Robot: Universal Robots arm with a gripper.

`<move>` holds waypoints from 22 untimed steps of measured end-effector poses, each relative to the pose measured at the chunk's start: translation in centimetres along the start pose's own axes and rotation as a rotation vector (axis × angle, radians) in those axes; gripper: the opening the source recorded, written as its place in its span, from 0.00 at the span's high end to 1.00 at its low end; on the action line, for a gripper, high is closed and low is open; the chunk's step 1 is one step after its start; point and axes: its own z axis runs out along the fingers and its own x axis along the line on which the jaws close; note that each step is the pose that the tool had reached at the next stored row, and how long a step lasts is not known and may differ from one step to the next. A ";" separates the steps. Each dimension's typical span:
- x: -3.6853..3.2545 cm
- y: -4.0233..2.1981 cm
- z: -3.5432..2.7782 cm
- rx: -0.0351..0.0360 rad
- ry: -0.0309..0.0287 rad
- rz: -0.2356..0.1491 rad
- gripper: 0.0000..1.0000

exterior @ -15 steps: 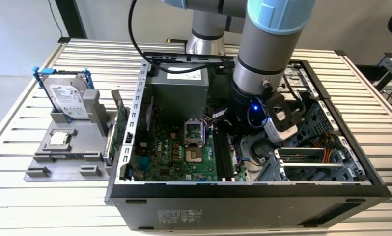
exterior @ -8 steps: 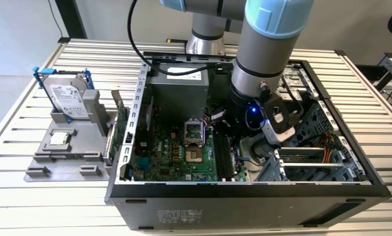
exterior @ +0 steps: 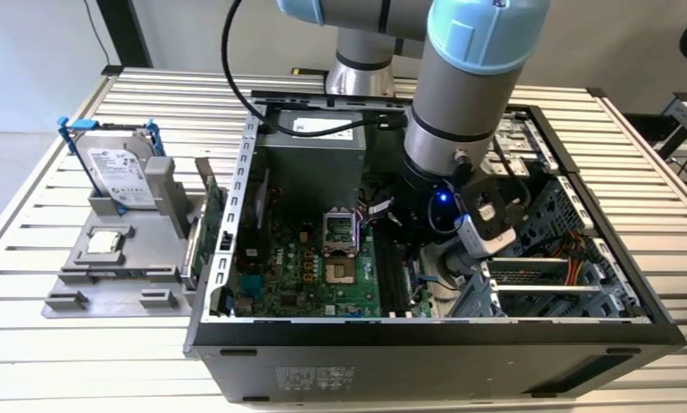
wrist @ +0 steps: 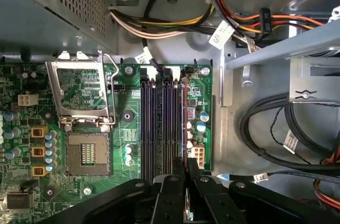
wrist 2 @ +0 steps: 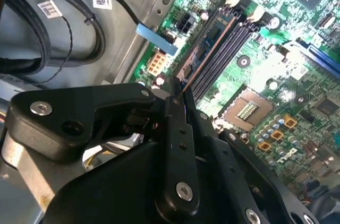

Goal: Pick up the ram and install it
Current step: 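Insert the ram into the slot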

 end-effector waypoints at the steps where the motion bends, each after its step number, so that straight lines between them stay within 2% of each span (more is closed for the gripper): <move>1: 0.00 0.00 0.11 0.0005 0.0001 0.000 1.00; 6: 0.04 -0.07 0.78 0.0007 0.0009 0.000 1.00; 16: 0.12 -0.22 0.90 0.0009 0.0010 0.000 1.00; 22: 0.18 -0.33 1.00 0.0034 0.0012 0.000 1.00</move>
